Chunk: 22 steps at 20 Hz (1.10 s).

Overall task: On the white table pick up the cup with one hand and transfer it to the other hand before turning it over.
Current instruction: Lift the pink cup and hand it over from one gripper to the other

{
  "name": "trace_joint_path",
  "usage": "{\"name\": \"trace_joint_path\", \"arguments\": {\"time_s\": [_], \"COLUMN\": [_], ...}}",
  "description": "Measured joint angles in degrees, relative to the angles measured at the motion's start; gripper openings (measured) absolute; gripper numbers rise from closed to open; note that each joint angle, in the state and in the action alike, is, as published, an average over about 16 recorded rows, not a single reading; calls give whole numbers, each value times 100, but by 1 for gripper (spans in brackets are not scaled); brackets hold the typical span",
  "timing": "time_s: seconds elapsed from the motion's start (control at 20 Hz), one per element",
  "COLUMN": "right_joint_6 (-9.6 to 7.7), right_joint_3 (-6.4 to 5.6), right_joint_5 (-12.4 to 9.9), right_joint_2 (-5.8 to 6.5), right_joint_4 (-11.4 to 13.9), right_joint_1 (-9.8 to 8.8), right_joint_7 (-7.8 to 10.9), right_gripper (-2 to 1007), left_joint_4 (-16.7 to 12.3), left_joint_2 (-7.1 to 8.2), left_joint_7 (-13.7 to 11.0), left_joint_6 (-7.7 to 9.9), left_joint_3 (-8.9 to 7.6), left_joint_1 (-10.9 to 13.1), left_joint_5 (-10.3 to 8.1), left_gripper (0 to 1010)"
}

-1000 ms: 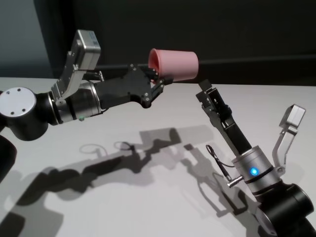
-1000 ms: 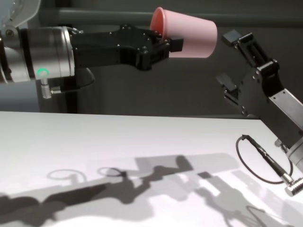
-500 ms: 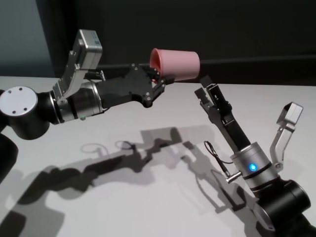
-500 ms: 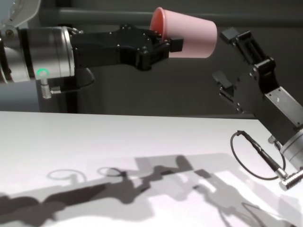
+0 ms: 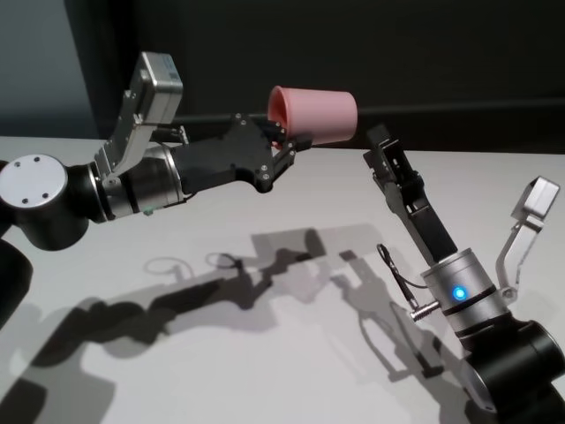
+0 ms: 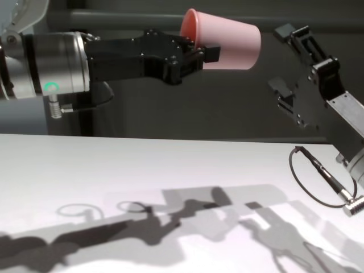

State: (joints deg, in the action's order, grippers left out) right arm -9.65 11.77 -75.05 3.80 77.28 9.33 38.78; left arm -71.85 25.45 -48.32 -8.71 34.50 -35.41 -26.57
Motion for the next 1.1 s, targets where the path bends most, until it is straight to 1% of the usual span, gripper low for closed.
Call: {"name": "trace_joint_path", "arguments": {"time_s": [0.15,0.3,0.8,1.1], "right_joint_6": [50,67,13,5], "right_joint_3": [21,53,196,265], "right_joint_5": [-23,-71,-312,-435], "right_joint_2": [5,2,-35,-52], "right_joint_4": [18,-30,-388,-568], "right_joint_1": [24,83,359,477], "right_joint_7": [-61,-56,87,168], "right_gripper": [1002,1002,1002,1002], "left_joint_4": [0,0,0,0], "left_joint_2": [0,0,0,0], "left_joint_7": [0,0,0,0], "left_joint_6": [0,0,0,0], "left_joint_3": [0,0,0,0], "left_joint_1": [0,0,0,0], "left_joint_5": [0,0,0,0], "left_gripper": [50,50,50,50]}}
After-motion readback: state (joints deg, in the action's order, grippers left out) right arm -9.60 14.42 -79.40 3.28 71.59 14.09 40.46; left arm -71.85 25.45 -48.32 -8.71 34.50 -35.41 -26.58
